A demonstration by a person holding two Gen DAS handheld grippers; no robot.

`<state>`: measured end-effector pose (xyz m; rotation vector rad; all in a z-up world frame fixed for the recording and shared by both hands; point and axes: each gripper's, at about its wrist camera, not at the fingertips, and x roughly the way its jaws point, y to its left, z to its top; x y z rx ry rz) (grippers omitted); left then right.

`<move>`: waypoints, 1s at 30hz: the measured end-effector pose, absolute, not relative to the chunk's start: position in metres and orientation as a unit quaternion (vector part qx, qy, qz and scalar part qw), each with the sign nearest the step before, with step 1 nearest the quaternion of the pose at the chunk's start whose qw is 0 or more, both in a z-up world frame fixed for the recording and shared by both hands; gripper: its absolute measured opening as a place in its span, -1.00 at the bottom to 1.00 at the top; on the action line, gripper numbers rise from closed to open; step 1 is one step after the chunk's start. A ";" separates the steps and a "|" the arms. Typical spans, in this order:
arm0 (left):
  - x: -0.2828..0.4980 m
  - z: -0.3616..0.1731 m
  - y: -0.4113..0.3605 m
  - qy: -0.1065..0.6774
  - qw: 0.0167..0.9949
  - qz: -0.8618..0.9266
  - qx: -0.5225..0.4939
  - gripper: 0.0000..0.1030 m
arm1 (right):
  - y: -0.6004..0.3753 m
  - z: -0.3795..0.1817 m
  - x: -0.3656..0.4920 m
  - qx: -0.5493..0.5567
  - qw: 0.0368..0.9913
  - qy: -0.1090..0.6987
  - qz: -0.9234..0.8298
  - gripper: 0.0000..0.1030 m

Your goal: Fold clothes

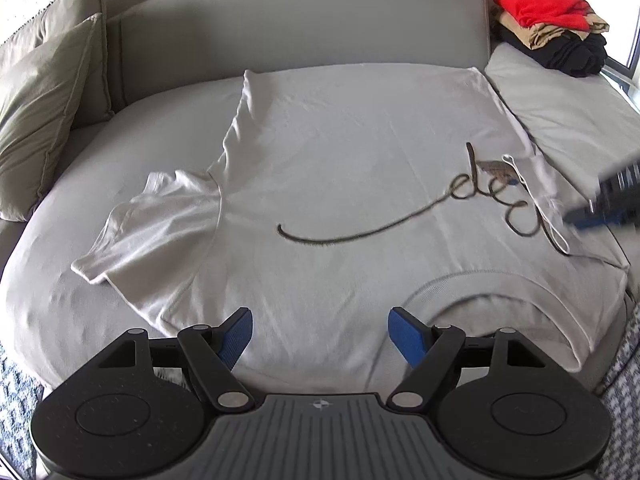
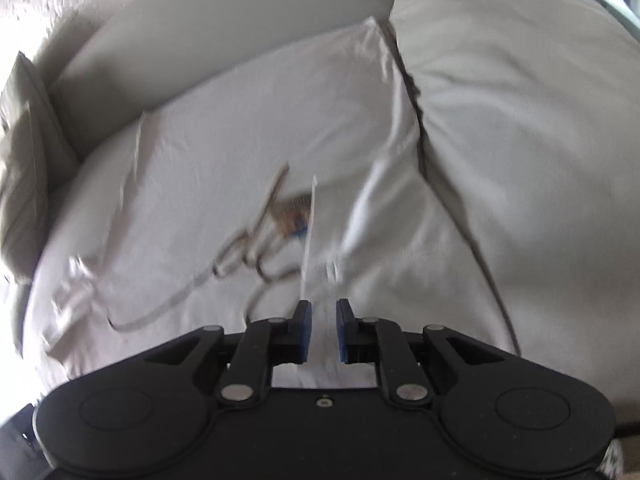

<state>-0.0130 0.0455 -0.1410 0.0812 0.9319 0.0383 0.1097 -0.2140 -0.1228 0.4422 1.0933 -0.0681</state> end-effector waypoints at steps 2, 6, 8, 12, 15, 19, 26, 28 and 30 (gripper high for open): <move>-0.009 -0.147 0.046 0.458 0.888 0.011 0.043 0.27 | -0.214 -0.129 0.098 0.210 0.827 0.521 -0.027 -0.73; -0.020 -0.153 0.045 0.475 0.879 -0.025 0.029 0.18 | -0.212 -0.130 0.069 0.217 0.819 0.530 -0.009 -0.72; -0.028 -0.153 0.041 0.481 0.875 -0.041 0.037 0.14 | -0.211 -0.128 0.058 0.220 0.815 0.536 -0.003 -0.71; -0.052 -0.154 0.030 0.476 0.875 -0.051 0.071 0.07 | -0.207 -0.120 0.042 0.221 0.819 0.530 0.001 -0.70; -0.064 -0.146 0.029 0.442 0.894 -0.047 0.060 0.08 | -0.196 -0.117 0.041 0.219 0.828 0.515 0.015 -0.68; -0.049 -0.138 0.041 0.411 0.911 -0.012 0.032 0.14 | -0.179 -0.120 0.049 0.209 0.834 0.510 0.031 -0.65; -0.019 -0.156 0.065 0.455 0.890 -0.003 -0.028 0.20 | -0.169 -0.123 0.057 0.202 0.834 0.513 0.030 -0.49; -0.018 -0.155 0.069 0.456 0.889 -0.004 -0.028 0.35 | -0.171 -0.124 0.057 0.207 0.833 0.513 0.026 -0.48; -0.020 -0.151 0.076 0.446 0.895 0.002 -0.031 0.41 | -0.173 -0.124 0.057 0.213 0.832 0.512 0.021 -0.48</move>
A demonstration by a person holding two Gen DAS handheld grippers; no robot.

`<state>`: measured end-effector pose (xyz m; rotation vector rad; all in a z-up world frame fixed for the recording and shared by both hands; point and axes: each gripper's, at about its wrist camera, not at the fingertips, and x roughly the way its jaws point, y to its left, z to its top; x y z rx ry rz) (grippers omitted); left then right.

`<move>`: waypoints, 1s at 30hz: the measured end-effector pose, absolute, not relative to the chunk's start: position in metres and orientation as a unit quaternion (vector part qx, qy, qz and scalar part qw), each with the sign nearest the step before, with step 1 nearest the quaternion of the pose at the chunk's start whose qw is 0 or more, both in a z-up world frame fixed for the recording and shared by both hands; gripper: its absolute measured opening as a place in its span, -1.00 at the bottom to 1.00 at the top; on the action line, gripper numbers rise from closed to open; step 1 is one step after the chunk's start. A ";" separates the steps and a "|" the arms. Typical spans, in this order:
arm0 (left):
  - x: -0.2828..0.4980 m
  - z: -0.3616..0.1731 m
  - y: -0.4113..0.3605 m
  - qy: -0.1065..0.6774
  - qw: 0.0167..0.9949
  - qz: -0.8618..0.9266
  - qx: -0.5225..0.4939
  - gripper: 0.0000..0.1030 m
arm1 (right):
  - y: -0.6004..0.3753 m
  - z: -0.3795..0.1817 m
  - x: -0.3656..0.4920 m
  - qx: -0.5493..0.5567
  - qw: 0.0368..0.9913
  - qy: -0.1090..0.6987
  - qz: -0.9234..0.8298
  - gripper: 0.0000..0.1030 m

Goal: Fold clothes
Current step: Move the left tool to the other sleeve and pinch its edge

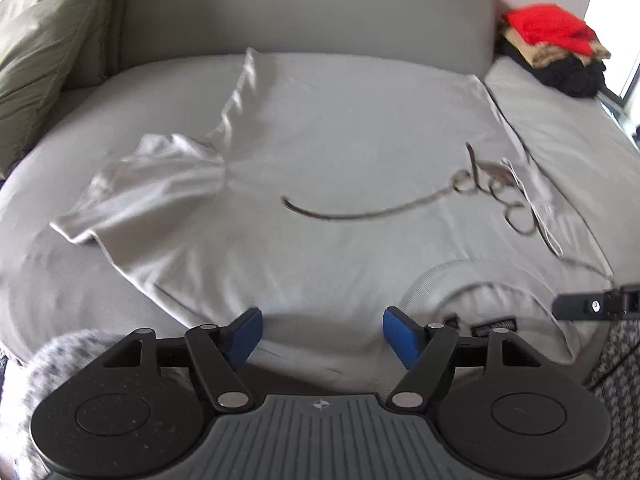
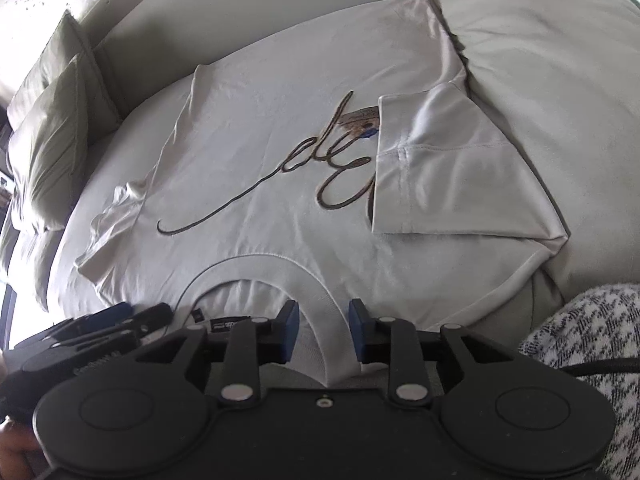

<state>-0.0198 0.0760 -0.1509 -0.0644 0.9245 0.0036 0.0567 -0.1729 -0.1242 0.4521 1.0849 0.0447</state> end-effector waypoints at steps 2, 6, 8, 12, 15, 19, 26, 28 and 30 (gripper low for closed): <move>-0.021 -0.142 0.088 0.434 0.900 0.027 -0.038 0.56 | -0.174 -0.123 0.056 0.222 0.832 0.507 0.022 -0.46; -0.022 -0.127 0.127 0.409 0.903 0.097 -0.092 0.53 | -0.174 -0.118 0.056 0.232 0.837 0.495 0.025 -0.42; -0.021 -0.125 0.151 0.412 0.894 0.107 -0.141 0.42 | -0.174 -0.117 0.057 0.240 0.836 0.492 0.025 -0.39; -0.021 -0.129 0.199 0.413 0.871 0.104 -0.247 0.25 | -0.175 -0.119 0.060 0.261 0.831 0.490 0.028 -0.37; -0.026 -0.131 0.222 0.382 0.873 0.100 -0.288 0.27 | -0.175 -0.121 0.062 0.275 0.826 0.491 0.031 -0.37; -0.022 -0.138 0.241 0.370 0.869 0.123 -0.304 0.36 | -0.175 -0.123 0.063 0.283 0.823 0.491 0.032 -0.35; -0.016 -0.151 0.243 0.353 0.879 0.135 -0.291 0.73 | -0.177 -0.125 0.062 0.288 0.822 0.491 0.027 -0.32; -0.011 -0.151 0.244 0.377 0.865 0.181 -0.277 0.81 | -0.179 -0.126 0.062 0.291 0.821 0.491 0.027 -0.31; -0.006 -0.154 0.245 0.386 0.860 0.188 -0.276 0.81 | -0.180 -0.127 0.062 0.292 0.820 0.491 0.028 -0.31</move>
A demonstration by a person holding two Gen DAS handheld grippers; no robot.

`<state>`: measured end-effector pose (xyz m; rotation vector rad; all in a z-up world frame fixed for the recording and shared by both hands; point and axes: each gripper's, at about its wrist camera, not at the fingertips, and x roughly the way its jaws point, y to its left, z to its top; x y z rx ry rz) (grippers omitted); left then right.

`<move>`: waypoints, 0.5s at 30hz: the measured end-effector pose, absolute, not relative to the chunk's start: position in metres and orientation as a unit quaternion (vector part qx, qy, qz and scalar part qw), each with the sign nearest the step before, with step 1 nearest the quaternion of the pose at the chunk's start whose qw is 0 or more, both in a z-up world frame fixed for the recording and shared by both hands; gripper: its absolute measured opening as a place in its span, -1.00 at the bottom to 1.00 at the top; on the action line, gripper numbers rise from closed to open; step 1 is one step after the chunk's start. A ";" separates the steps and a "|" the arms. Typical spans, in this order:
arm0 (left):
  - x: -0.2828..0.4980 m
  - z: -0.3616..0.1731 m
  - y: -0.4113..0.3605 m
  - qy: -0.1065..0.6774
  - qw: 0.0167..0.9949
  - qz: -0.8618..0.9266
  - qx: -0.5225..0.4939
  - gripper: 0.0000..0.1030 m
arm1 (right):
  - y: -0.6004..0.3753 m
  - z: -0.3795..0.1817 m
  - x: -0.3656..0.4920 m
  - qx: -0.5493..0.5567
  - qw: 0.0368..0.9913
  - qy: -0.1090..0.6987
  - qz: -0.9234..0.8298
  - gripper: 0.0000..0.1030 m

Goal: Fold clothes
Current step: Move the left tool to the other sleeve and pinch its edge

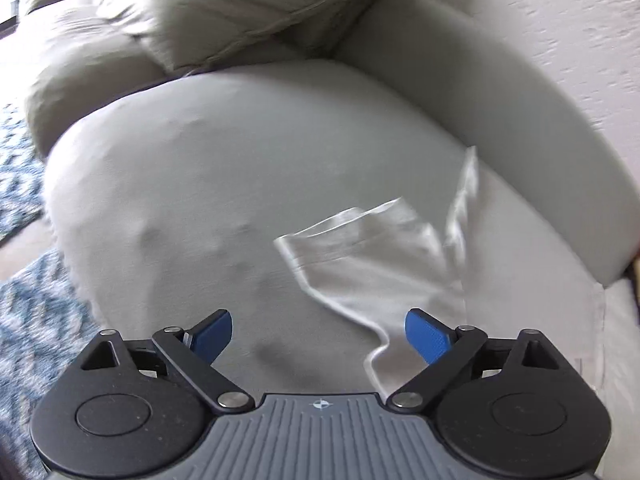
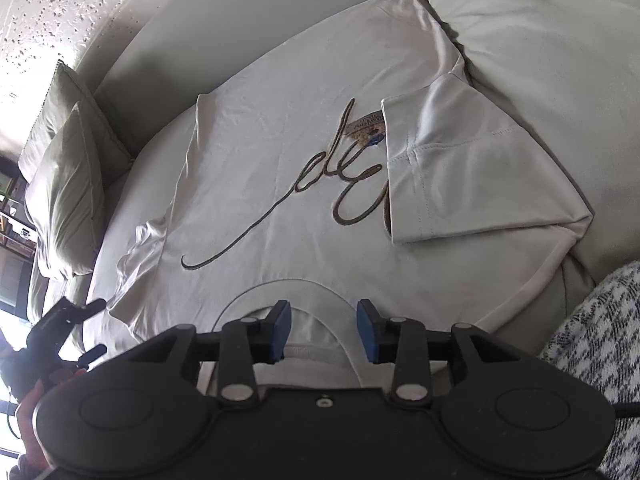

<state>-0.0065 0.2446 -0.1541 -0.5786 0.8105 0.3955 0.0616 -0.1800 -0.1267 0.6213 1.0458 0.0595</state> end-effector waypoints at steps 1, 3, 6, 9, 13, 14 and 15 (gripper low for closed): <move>-0.006 -0.154 0.245 0.386 0.861 0.183 -0.277 0.81 | -0.181 -0.127 0.062 0.292 0.820 0.491 0.029 -0.30; -0.005 -0.152 0.243 0.382 0.866 0.172 -0.274 0.81 | -0.181 -0.128 0.061 0.293 0.820 0.491 0.031 -0.29; -0.003 -0.151 0.244 0.389 0.861 0.168 -0.280 0.87 | -0.183 -0.129 0.061 0.297 0.819 0.490 0.033 -0.29; -0.002 -0.152 0.248 0.393 0.857 0.155 -0.294 0.66 | -0.184 -0.130 0.061 0.299 0.819 0.489 0.035 -0.29; -0.008 -0.156 0.268 0.373 0.848 0.144 -0.348 0.26 | -0.185 -0.131 0.060 0.301 0.818 0.488 0.039 -0.27; -0.008 -0.157 0.273 0.367 0.844 0.143 -0.365 0.23 | -0.186 -0.131 0.060 0.302 0.818 0.488 0.039 -0.27; -0.012 -0.157 0.275 0.362 0.839 0.144 -0.379 0.16 | -0.186 -0.132 0.060 0.303 0.818 0.487 0.040 -0.27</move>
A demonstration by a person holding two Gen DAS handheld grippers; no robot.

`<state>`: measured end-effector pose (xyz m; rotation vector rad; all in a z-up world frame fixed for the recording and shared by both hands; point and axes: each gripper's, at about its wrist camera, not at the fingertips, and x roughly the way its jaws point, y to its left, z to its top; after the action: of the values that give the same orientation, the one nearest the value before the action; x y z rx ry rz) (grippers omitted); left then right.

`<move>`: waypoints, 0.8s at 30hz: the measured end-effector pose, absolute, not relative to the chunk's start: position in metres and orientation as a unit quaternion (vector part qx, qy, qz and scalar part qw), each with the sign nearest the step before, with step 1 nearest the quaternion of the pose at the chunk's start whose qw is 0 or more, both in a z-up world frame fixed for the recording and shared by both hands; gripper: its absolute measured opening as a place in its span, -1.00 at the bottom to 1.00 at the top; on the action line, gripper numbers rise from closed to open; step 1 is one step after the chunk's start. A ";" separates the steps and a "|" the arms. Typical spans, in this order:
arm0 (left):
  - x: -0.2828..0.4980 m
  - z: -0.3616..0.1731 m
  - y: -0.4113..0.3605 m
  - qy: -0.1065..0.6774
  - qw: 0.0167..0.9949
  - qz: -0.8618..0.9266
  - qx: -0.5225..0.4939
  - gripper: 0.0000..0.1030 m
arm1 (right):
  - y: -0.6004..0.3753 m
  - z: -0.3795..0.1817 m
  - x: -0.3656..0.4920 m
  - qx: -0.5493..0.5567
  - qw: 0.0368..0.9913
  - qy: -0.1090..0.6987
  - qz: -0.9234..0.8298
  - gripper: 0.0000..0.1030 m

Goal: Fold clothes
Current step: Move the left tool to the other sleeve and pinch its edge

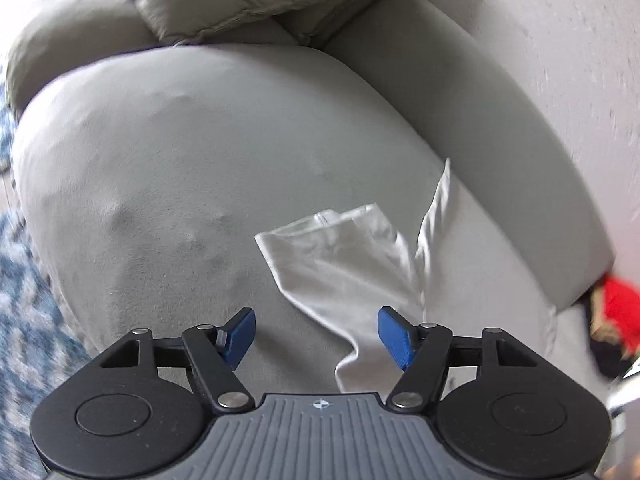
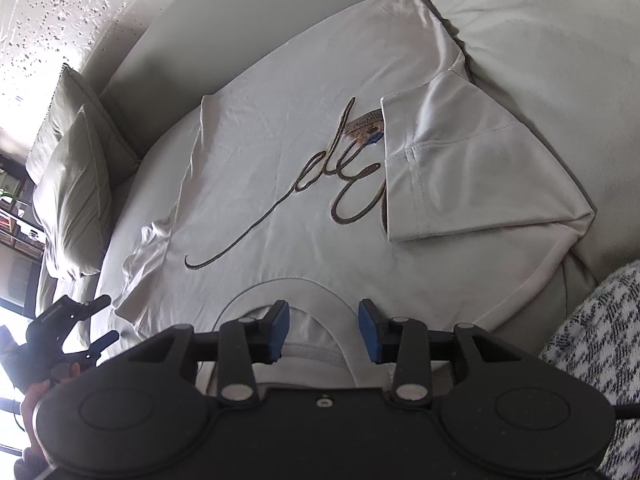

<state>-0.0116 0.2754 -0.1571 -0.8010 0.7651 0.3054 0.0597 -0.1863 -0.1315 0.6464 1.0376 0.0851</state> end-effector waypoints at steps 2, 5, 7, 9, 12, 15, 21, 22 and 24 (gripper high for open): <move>-0.012 -0.160 0.283 0.355 0.831 0.142 -0.404 0.15 | -0.187 -0.132 0.060 0.306 0.818 0.486 0.040 -0.26; -0.006 -0.168 0.294 0.357 0.816 0.140 -0.432 0.12 | -0.190 -0.134 0.061 0.309 0.817 0.486 0.039 -0.25; -0.003 -0.169 0.298 0.356 0.812 0.140 -0.440 0.13 | -0.191 -0.135 0.062 0.310 0.816 0.486 0.039 -0.24; 0.001 -0.171 0.301 0.357 0.808 0.139 -0.447 0.10 | -0.192 -0.135 0.062 0.311 0.816 0.486 0.041 -0.24; 0.009 -0.180 0.306 0.357 0.800 0.139 -0.462 -0.14 | -0.193 -0.136 0.063 0.313 0.815 0.485 0.042 -0.23; 0.016 -0.186 0.310 0.360 0.794 0.141 -0.469 -0.52 | -0.195 -0.136 0.062 0.317 0.814 0.484 0.043 -0.23; 0.024 -0.159 0.291 0.364 0.844 0.155 -0.361 -1.00 | -0.202 -0.135 0.061 0.322 0.813 0.483 0.043 -0.23; 0.026 -0.148 0.280 0.359 0.861 0.153 -0.326 -1.00 | -0.203 -0.134 0.060 0.323 0.814 0.481 0.043 -0.22; 0.030 -0.126 0.256 0.348 0.891 0.146 -0.252 -1.00 | -0.205 -0.134 0.059 0.325 0.815 0.478 0.041 -0.21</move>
<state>0.0304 0.2563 -0.1258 -0.5240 0.7231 0.3038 0.0586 -0.2053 -0.1336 0.6939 1.0192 0.0881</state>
